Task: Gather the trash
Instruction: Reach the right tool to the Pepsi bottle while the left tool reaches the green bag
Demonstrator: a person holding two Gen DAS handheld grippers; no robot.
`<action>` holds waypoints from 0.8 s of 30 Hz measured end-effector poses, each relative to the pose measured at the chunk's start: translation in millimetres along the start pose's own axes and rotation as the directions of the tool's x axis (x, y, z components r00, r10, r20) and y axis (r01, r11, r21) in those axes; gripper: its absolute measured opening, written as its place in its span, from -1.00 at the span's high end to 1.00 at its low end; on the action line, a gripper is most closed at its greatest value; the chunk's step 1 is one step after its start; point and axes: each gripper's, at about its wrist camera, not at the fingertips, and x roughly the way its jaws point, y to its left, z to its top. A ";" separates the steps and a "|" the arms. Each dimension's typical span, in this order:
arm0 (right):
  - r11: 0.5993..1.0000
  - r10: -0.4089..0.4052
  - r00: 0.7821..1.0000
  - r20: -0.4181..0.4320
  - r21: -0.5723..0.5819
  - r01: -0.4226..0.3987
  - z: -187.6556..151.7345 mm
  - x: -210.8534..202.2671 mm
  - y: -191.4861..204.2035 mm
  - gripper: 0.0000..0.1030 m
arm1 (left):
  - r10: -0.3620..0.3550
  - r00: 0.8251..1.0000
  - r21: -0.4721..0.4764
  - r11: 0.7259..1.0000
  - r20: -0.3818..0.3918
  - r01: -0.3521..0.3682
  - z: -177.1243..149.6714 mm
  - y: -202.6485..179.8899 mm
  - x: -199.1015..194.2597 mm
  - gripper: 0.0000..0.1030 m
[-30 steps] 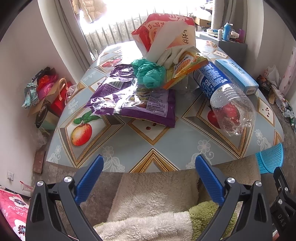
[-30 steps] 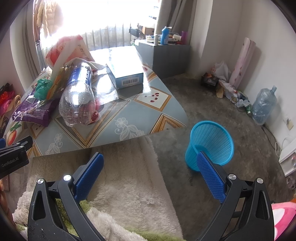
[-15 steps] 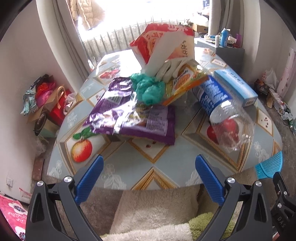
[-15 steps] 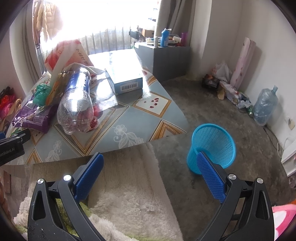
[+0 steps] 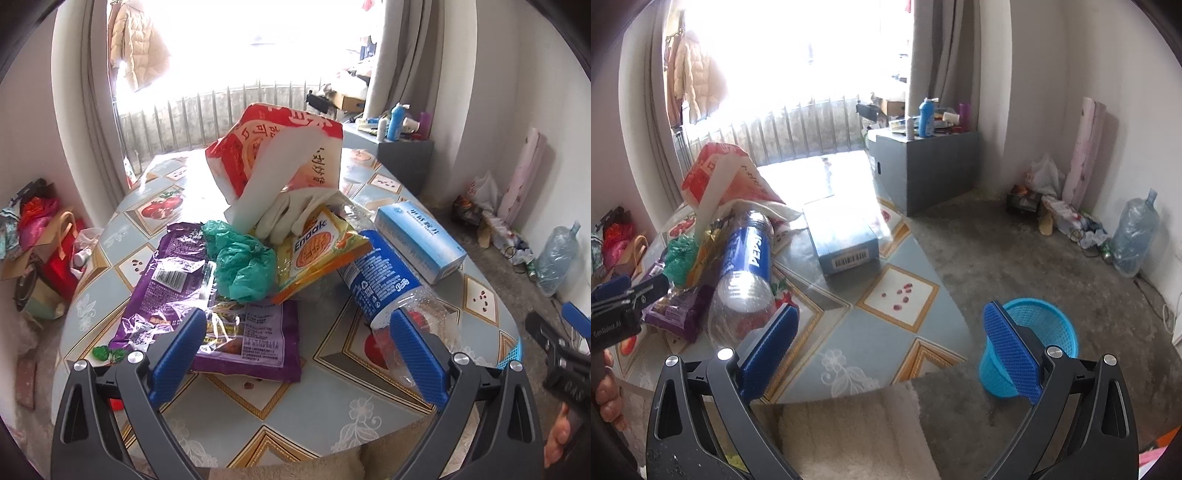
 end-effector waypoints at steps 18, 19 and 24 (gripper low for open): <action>0.949 0.307 0.926 -0.219 -0.003 -0.315 35.0 69.1 72.8 -0.41 | 0.069 0.998 -0.245 0.967 -0.003 -0.068 -0.9 125.1 16.5 -0.57; 0.949 0.307 0.923 -0.232 0.003 -0.315 35.3 72.2 74.0 -0.39 | 0.066 0.998 -0.269 0.961 -0.006 -0.065 -0.4 131.5 18.6 -0.53; 0.948 0.310 0.912 -0.268 0.013 -0.319 38.1 82.1 83.4 -0.36 | -0.054 0.999 -0.301 0.952 0.010 0.054 8.0 131.3 29.2 -0.34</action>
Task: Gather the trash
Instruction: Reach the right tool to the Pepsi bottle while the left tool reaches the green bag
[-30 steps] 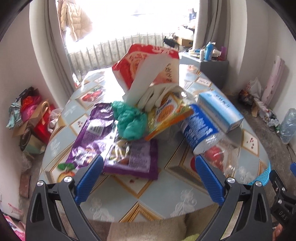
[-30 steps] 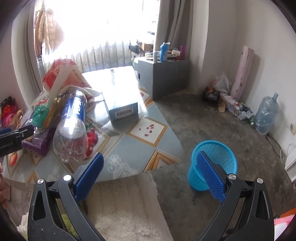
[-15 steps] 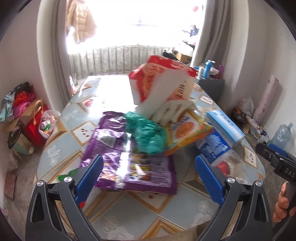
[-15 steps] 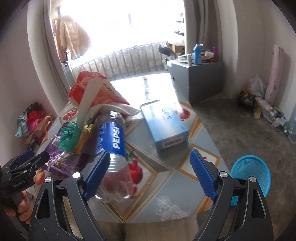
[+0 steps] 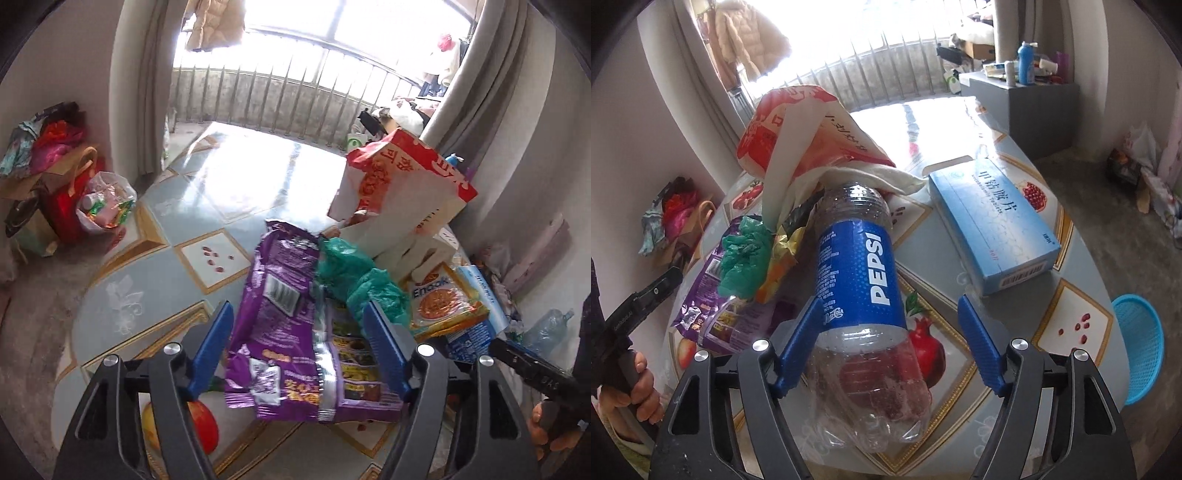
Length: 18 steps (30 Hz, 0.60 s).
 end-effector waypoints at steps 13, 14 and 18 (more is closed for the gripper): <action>0.994 0.092 0.991 -0.095 0.069 -0.085 12.1 22.6 -1.5 -0.20 | -0.099 0.982 0.080 0.990 -0.162 0.113 11.9 -60.4 70.9 0.05; 0.992 0.108 0.988 -0.107 0.078 -0.100 12.2 24.8 -2.3 -0.10 | -0.088 0.981 0.086 0.991 -0.172 0.104 10.2 -62.0 74.4 0.10; 0.992 0.110 0.988 -0.112 0.074 -0.102 10.6 24.3 -0.9 -0.08 | -0.080 0.982 0.096 0.991 -0.171 0.098 7.0 -65.3 72.2 0.17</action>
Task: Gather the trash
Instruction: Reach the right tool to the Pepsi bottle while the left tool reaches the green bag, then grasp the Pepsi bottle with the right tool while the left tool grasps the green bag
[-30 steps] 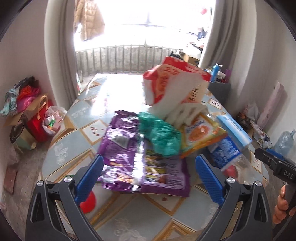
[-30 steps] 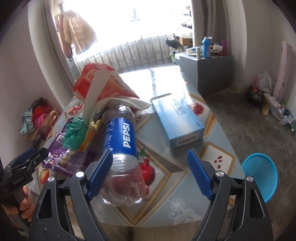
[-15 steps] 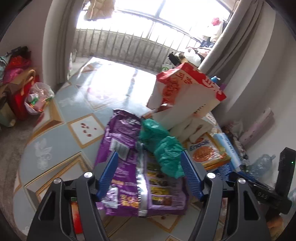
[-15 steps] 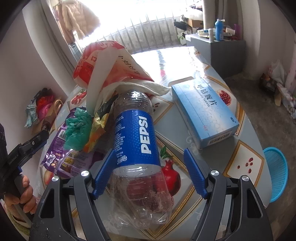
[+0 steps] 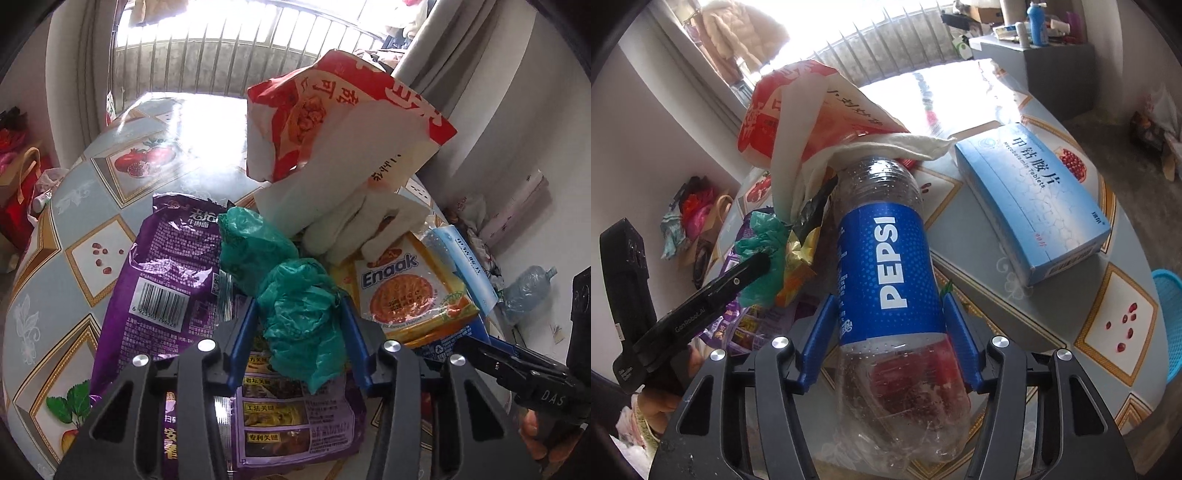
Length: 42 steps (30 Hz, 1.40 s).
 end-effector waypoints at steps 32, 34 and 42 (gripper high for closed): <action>0.997 0.044 0.992 -0.116 0.073 -0.036 -11.8 -6.4 -6.6 -0.38 | -0.109 0.982 -0.078 0.992 -0.153 0.098 -35.9 -3.6 -23.9 -0.17; 0.996 0.055 0.990 -0.131 0.083 -0.044 -10.3 -4.1 -8.7 -0.38 | -0.122 0.981 -0.089 0.990 -0.150 0.110 -33.2 -3.8 -22.8 -0.17; 0.994 0.064 0.985 -0.161 0.100 -0.048 -7.0 3.6 -13.8 -0.38 | -0.108 0.987 -0.125 0.988 -0.122 0.093 -24.0 1.6 -18.8 -0.42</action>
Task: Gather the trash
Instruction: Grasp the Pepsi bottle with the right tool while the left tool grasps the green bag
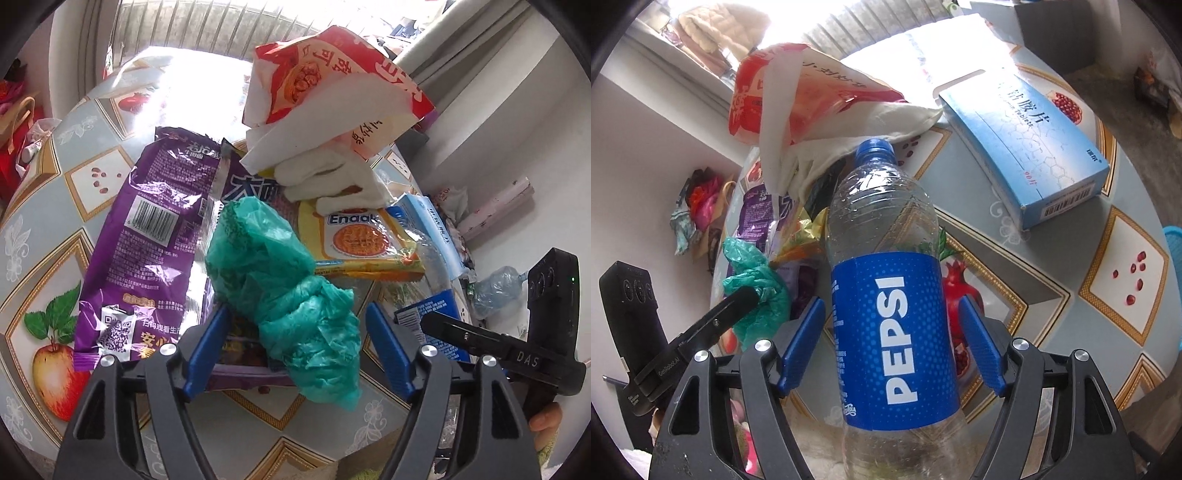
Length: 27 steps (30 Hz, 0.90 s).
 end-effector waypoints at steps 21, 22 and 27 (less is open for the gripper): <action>0.997 0.035 0.999 -0.009 0.070 -0.034 -19.3 -10.6 -14.1 -0.10 | 0.059 0.996 0.047 0.997 0.065 -0.062 -18.4 -3.6 -24.3 0.04; 0.997 0.037 0.999 -0.006 0.074 -0.036 -21.9 -12.9 -15.1 -0.10 | 0.060 0.996 0.057 0.996 0.068 -0.063 -22.0 -5.6 -28.2 0.04; 0.994 0.058 0.998 0.025 0.088 -0.060 -35.3 -29.7 -20.8 -0.10 | 0.035 0.995 0.097 0.994 0.091 -0.044 -35.2 -17.8 -49.1 0.05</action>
